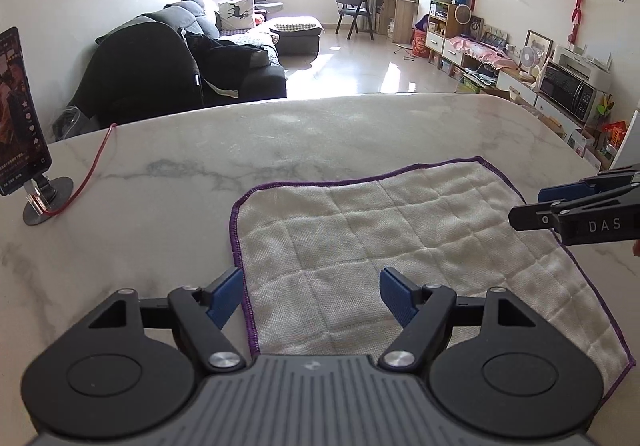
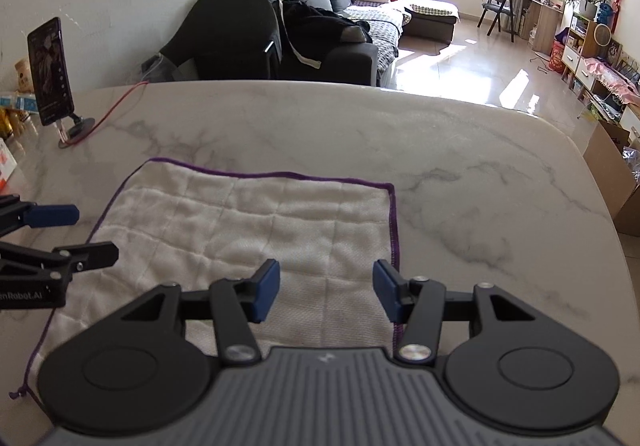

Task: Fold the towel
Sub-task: 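Move both open grippers back from the flattened towel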

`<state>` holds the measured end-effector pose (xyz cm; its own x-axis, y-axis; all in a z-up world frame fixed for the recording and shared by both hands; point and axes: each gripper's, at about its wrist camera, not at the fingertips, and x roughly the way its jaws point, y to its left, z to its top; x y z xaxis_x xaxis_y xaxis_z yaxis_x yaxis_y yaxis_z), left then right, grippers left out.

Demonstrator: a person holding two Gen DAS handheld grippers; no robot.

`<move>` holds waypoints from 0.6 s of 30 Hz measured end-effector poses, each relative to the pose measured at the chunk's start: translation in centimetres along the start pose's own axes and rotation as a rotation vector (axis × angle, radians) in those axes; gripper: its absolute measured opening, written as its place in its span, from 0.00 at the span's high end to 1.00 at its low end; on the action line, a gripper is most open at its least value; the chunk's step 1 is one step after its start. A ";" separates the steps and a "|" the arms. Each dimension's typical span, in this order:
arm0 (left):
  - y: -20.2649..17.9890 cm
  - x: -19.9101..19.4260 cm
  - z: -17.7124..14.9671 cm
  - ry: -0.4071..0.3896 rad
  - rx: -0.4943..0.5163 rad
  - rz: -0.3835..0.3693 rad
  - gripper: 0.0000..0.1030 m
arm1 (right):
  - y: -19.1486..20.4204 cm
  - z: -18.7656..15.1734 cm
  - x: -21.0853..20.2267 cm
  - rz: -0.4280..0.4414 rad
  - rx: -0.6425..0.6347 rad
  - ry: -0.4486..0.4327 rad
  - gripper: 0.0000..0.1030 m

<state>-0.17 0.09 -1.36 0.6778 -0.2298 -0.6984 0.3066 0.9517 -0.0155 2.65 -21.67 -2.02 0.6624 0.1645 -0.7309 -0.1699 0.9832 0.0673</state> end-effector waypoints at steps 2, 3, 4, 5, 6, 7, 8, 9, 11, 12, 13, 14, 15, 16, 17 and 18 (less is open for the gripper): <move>-0.2 -0.3 -0.5 0.006 -0.013 -0.016 0.27 | 0.4 -0.6 -0.2 0.008 -0.001 0.006 0.46; -0.2 -0.6 -0.9 0.008 -0.020 -0.023 0.27 | 0.5 -0.9 -0.4 0.010 0.000 0.010 0.46; -0.3 -0.8 -1.1 0.007 -0.027 -0.028 0.27 | 0.6 -1.3 -0.5 0.012 0.002 0.014 0.46; -0.3 -0.9 -1.3 0.006 -0.033 -0.032 0.27 | 0.7 -1.7 -0.7 0.014 0.004 0.018 0.46; -0.3 -1.2 -1.6 0.003 -0.039 -0.036 0.27 | 0.8 -2.0 -0.8 0.016 0.006 0.022 0.46; -0.4 -1.6 -1.8 -0.001 -0.044 -0.042 0.27 | 0.9 -2.4 -1.0 0.017 0.009 0.026 0.47; -0.5 -2.0 -2.0 -0.008 -0.050 -0.053 0.27 | 1.1 -2.6 -1.2 0.021 0.010 0.026 0.47; -0.6 -2.4 -2.1 -0.015 -0.055 -0.066 0.27 | 1.3 -2.9 -1.4 0.025 0.011 0.025 0.48; -1.1 -3.1 -2.4 -0.029 -0.065 -0.102 0.27 | 1.7 -3.2 -1.8 0.032 0.012 0.019 0.50; -1.4 -3.3 -2.5 -0.033 -0.065 -0.122 0.28 | 2.1 -3.5 -2.2 0.042 0.013 0.013 0.51; -1.7 -3.4 -2.5 -0.037 -0.064 -0.143 0.28 | 2.6 -3.8 -2.4 0.053 0.012 0.010 0.52; -2.1 -3.6 -2.8 -0.038 -0.058 -0.172 0.28 | 3.0 -4.0 -2.6 0.065 0.004 0.009 0.53; -2.6 -3.8 -3.0 -0.037 -0.050 -0.202 0.28 | 3.4 -4.3 -2.7 0.070 -0.008 0.010 0.55; -3.1 -3.8 -3.4 -0.032 -0.039 -0.225 0.29 | 3.7 -4.7 -2.9 0.071 -0.020 0.011 0.55; -3.4 -3.9 -3.6 -0.029 -0.033 -0.233 0.32 | 4.1 -5.0 -3.0 0.073 -0.031 0.012 0.58; -3.4 -3.9 -4.1 -0.021 -0.036 -0.237 0.35 | 4.4 -5.4 -3.2 0.074 -0.043 0.013 0.61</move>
